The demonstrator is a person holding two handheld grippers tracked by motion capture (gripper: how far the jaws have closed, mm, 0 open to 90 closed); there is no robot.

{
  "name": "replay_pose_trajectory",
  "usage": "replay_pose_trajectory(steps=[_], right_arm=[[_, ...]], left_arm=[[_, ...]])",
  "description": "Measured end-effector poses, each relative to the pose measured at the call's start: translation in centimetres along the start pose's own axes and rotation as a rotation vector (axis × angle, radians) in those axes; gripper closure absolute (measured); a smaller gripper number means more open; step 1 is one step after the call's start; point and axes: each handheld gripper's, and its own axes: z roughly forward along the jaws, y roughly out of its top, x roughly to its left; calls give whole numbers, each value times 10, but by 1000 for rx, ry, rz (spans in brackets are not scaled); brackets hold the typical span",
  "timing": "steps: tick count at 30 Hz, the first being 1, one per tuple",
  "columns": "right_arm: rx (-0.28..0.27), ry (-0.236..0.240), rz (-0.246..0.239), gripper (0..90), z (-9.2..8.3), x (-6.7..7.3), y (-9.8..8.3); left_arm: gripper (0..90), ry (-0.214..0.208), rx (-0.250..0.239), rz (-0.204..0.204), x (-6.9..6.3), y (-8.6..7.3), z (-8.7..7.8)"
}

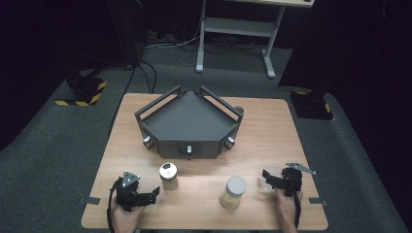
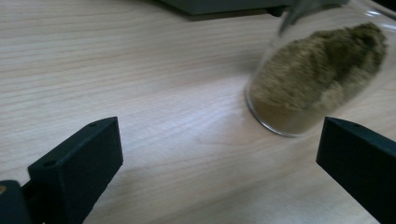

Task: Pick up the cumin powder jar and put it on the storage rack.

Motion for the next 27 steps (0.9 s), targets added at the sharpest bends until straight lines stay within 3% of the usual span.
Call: replay_pose_trajectory(steps=[8, 16, 27], right_arm=[[0, 2, 1, 50, 0, 0, 0], [-1, 0, 1, 51, 0, 0, 0], [-1, -1, 2, 52, 0, 0, -1]], left_arm=[[5, -30, 6, 34, -14, -3, 0], [5, -63, 35, 103, -33, 6, 14], [6, -80, 23, 119, -42, 17, 25]])
